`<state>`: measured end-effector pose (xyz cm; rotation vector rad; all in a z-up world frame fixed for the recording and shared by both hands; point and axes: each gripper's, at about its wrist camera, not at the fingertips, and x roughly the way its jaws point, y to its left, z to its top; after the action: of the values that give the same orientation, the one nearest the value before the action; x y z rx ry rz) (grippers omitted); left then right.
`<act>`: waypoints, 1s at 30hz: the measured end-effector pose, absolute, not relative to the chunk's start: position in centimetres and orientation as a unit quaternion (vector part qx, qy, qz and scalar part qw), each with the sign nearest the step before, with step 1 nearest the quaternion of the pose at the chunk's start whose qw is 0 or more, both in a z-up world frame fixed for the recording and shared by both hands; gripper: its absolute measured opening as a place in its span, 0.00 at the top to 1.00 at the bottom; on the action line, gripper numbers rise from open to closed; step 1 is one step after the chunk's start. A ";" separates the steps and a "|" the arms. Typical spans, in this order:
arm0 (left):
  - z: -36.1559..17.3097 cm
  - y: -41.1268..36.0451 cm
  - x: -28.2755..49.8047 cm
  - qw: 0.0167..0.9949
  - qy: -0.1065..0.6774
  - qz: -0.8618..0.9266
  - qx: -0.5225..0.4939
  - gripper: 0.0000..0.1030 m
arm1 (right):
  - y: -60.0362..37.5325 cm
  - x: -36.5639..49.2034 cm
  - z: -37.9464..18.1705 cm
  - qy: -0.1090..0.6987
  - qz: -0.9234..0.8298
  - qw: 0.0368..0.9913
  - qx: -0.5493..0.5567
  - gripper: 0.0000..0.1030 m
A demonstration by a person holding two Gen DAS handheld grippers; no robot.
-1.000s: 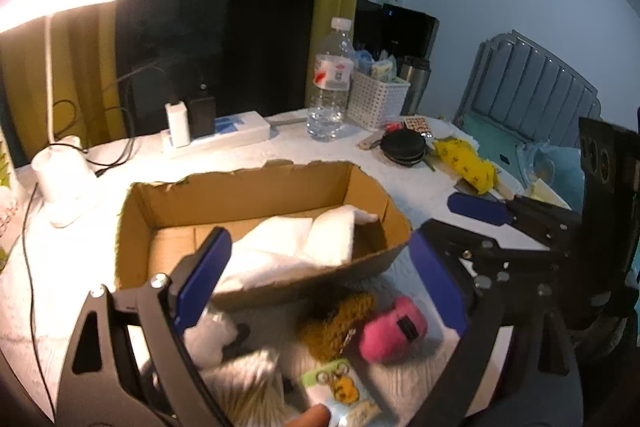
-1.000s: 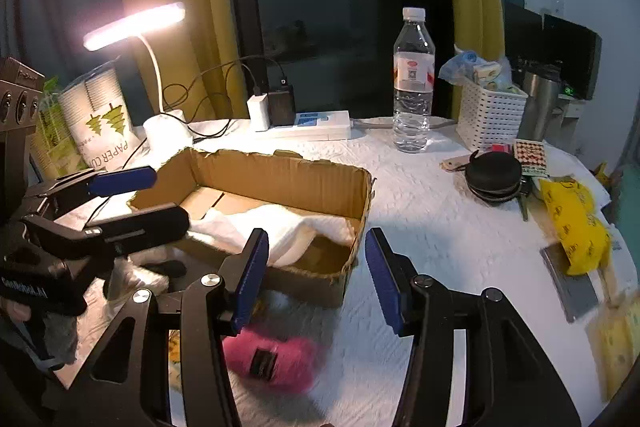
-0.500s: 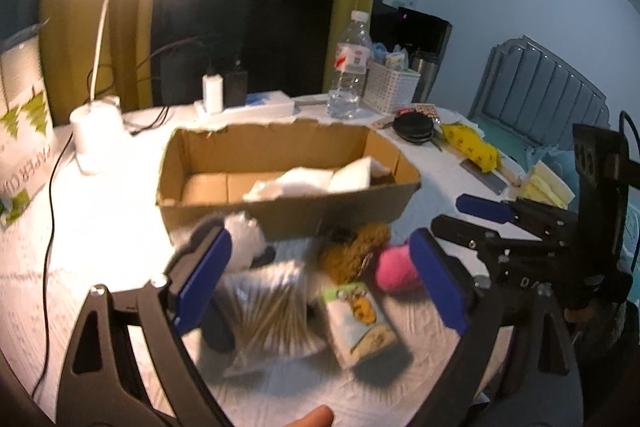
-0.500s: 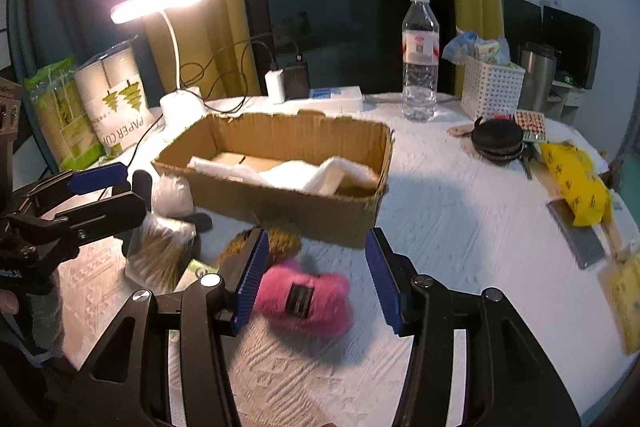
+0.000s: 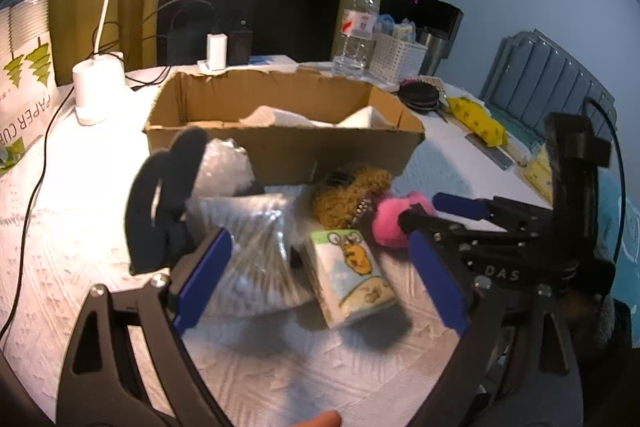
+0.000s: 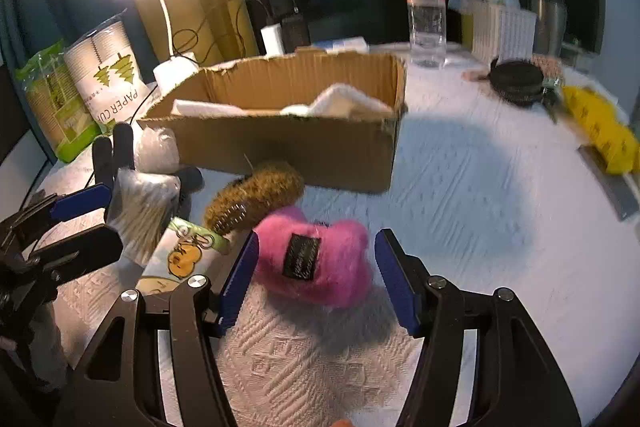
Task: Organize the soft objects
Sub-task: 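Grasp the pink plush toy with the right tool while the left tool grasps the cartoon tissue pack, then carry the plush toy and tissue pack into the box and open both tools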
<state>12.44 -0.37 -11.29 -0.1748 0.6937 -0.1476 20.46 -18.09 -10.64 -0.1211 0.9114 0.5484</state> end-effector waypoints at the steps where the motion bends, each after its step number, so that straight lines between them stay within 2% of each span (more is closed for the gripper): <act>1: -11.4 -0.7 12.6 0.934 0.341 -0.070 -0.080 0.11 | -18.1 20.6 -10.7 0.438 0.266 0.857 -0.055 0.38; 6: -12.2 -2.2 12.9 0.937 0.342 -0.045 -0.055 0.11 | -17.5 20.9 -11.5 0.460 0.285 0.839 -0.064 0.39; 7: -12.3 -2.5 12.9 0.937 0.344 -0.043 -0.050 0.11 | -17.3 20.9 -11.7 0.465 0.290 0.834 -0.066 0.47; 12: -12.8 -4.1 12.9 0.936 0.347 -0.039 -0.036 0.11 | -17.9 20.5 -11.2 0.457 0.305 0.833 -0.066 0.55; 17: -13.8 -5.9 13.7 0.930 0.365 -0.044 -0.004 0.12 | -20.1 19.9 -10.6 0.448 0.293 0.843 -0.058 0.56; 19: -14.0 -6.3 14.1 0.926 0.375 -0.051 0.001 0.22 | -21.5 19.7 -10.5 0.445 0.283 0.848 -0.051 0.56; 21: -14.8 -6.4 14.7 0.915 0.399 -0.054 0.004 0.49 | -22.6 19.5 -10.4 0.443 0.275 0.852 -0.042 0.56; 30: -14.3 -6.8 13.6 0.919 0.385 -0.088 -0.011 0.52 | -23.8 18.6 -8.8 0.423 0.268 0.864 -0.043 0.56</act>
<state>13.59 -6.82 -14.26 -0.0232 0.7923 -0.1811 18.61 -23.79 -8.81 -0.0897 0.8868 0.5613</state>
